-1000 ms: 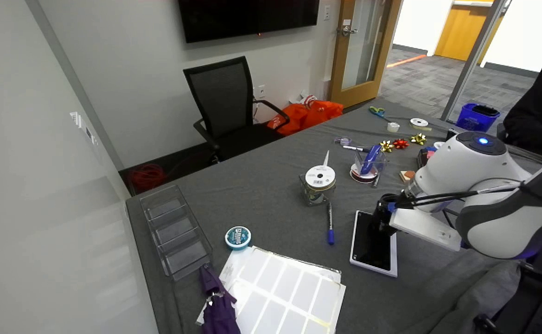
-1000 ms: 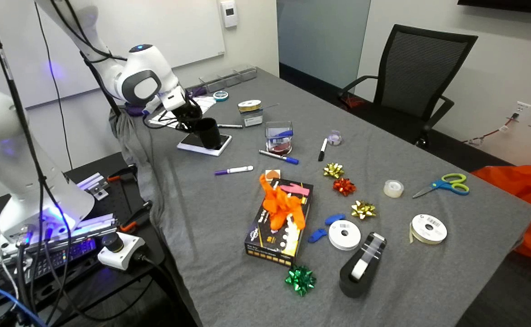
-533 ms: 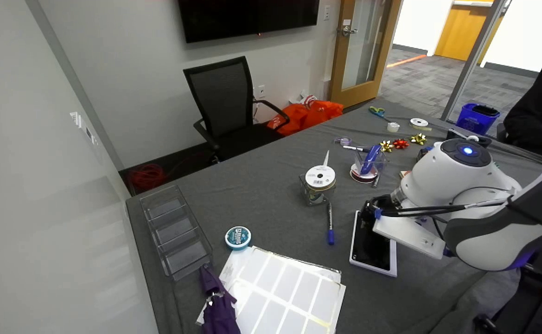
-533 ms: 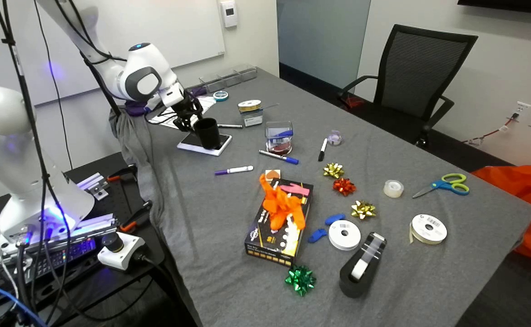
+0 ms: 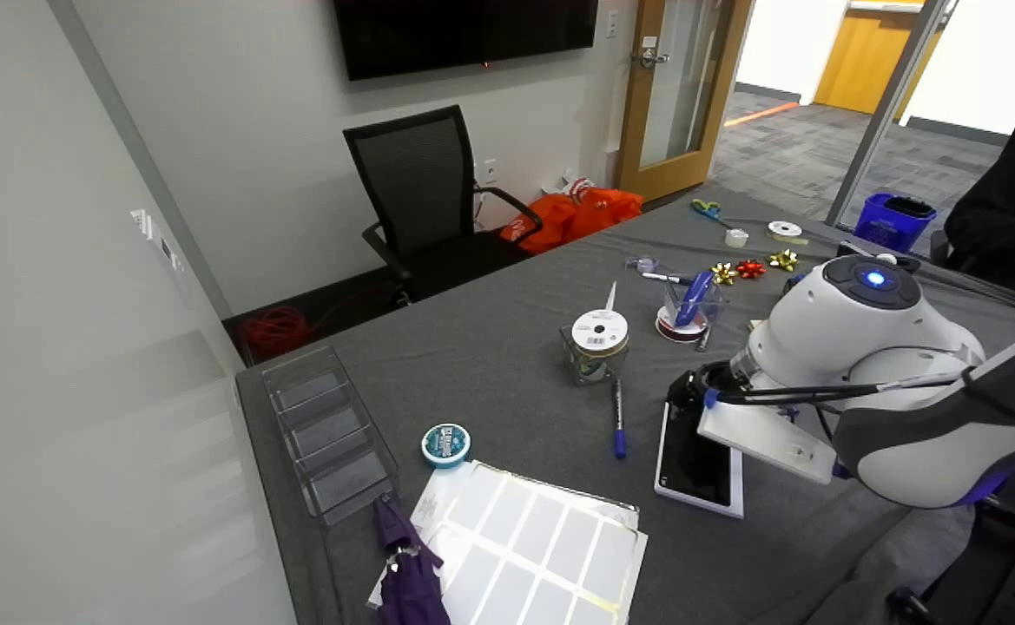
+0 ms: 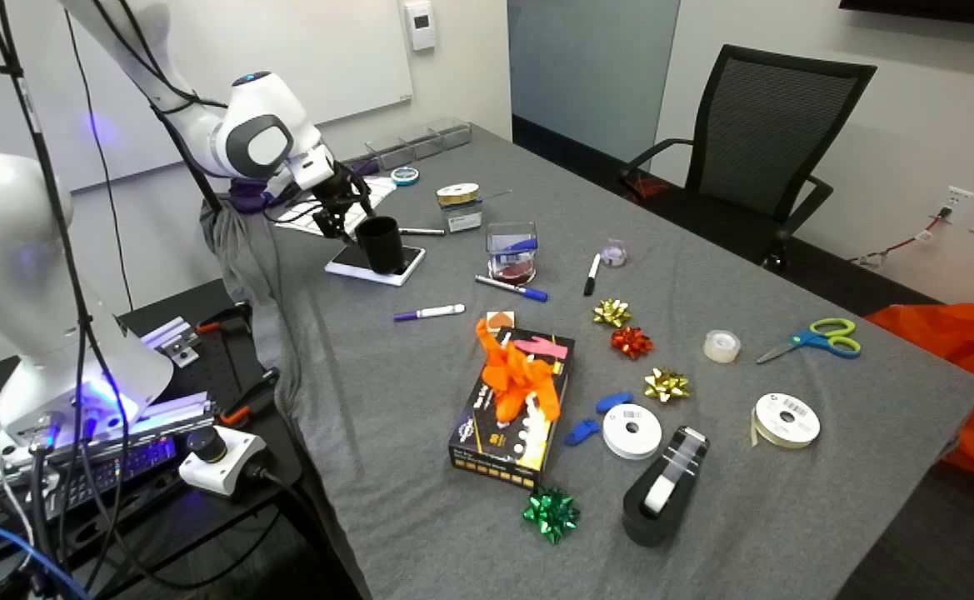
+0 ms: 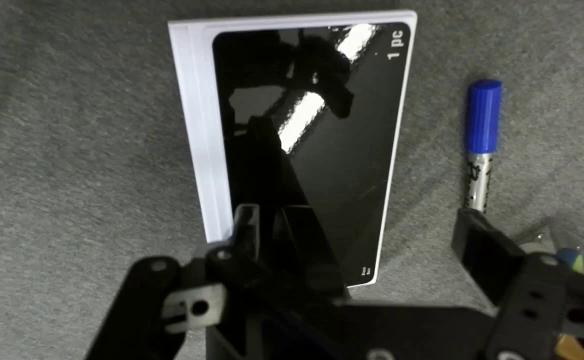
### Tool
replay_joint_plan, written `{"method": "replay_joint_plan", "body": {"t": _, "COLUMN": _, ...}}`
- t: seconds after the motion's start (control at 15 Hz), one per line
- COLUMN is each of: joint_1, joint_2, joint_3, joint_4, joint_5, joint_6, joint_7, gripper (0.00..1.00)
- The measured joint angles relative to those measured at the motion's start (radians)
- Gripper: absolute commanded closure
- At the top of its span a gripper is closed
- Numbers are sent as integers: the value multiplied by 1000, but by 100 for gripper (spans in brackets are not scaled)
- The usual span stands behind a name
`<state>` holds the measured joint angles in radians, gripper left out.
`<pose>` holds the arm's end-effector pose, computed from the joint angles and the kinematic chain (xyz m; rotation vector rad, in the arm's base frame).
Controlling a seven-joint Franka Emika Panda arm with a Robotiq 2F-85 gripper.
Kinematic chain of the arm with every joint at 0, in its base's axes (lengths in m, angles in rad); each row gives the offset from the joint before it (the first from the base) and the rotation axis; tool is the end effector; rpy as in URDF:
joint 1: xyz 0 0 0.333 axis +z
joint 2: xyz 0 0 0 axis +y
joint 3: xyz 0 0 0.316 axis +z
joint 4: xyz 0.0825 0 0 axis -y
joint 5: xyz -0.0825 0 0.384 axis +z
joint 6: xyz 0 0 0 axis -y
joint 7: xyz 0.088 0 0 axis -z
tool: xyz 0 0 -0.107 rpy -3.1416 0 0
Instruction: Put the black cup on the black object on the left
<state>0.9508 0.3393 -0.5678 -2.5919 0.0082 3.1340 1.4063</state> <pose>0.4329 0.1574 0.1835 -2.6619 1.4237 -0.4502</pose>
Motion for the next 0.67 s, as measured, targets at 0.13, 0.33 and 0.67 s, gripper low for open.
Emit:
{"method": "replay_joint_plan", "body": {"t": 0.13, "joint_1": 57, "joint_2": -21, "joint_3": -56, "joint_4": 0, "joint_5": -1, "joint_6": -56, "joint_7": 0, "gripper": 0}}
{"method": "replay_joint_plan", "body": {"t": 0.33, "joint_1": 123, "joint_2": -79, "joint_3": -113, "joint_4": 0, "joint_5": -2, "joint_6": -169, "joint_7": 2, "gripper": 0}}
{"method": "replay_joint_plan", "body": {"t": 0.67, "joint_1": 170, "joint_2": -225, "joint_3": -134, "joint_4": 0, "joint_5": -2, "joint_6": -350, "joint_7": 18, "gripper": 0}}
